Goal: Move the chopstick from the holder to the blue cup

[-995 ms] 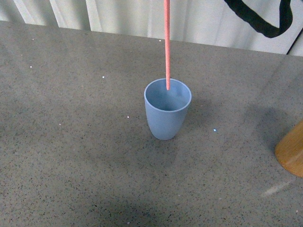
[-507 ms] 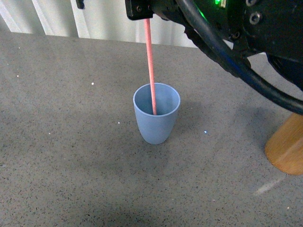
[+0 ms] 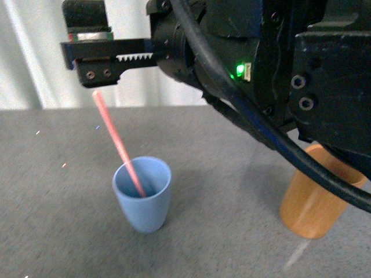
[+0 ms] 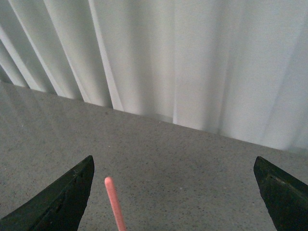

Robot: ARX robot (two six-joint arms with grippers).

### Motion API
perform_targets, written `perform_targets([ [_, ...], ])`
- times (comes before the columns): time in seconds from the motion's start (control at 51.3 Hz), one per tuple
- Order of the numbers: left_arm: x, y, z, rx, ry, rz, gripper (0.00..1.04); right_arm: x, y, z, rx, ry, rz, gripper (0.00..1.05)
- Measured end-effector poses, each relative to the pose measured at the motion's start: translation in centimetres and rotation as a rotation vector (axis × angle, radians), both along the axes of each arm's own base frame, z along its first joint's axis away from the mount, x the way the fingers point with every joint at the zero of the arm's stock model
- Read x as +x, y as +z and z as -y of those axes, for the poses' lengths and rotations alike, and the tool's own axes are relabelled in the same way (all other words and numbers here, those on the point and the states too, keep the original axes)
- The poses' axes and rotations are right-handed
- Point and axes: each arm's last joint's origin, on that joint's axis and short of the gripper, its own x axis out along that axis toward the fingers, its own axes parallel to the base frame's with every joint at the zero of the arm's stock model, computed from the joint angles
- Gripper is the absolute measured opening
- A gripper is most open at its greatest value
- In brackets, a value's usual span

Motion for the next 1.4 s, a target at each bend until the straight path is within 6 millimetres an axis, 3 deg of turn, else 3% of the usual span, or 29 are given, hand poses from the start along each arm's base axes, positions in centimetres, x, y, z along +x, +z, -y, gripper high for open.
perform_targets([
  [0.195,0.0,0.0,0.0,0.000,0.000,0.000,0.98,-2.2,2.7,4.2,0.017,-0.096,0.007,0.95],
  [0.351,0.0,0.0,0.0,0.000,0.003,0.000,0.98,-6.4,6.4,13.2,0.066,-0.356,0.050,0.95],
  [0.41,0.0,0.0,0.0,0.000,0.000,0.001,0.98,-8.5,5.8,15.6,0.053,-0.415,0.022,0.95],
  [0.566,0.0,0.0,0.0,0.000,-0.001,0.001,0.98,-12.6,2.6,19.4,0.030,-0.528,-0.090,0.95],
  [0.722,0.0,0.0,0.0,0.000,0.001,0.001,0.98,-13.3,2.8,19.9,0.035,-0.537,-0.063,0.94],
  [0.858,0.0,0.0,0.0,0.000,0.001,0.001,0.98,-13.8,2.0,19.1,-0.023,-0.401,0.107,0.73],
  [1.326,0.0,0.0,0.0,0.000,0.000,0.001,0.98,-15.9,-0.8,18.9,-0.069,-0.376,0.126,0.02],
  [1.404,0.0,0.0,0.0,0.000,0.000,0.001,0.98,-16.1,-1.0,18.9,-0.071,-0.376,0.127,0.01],
])
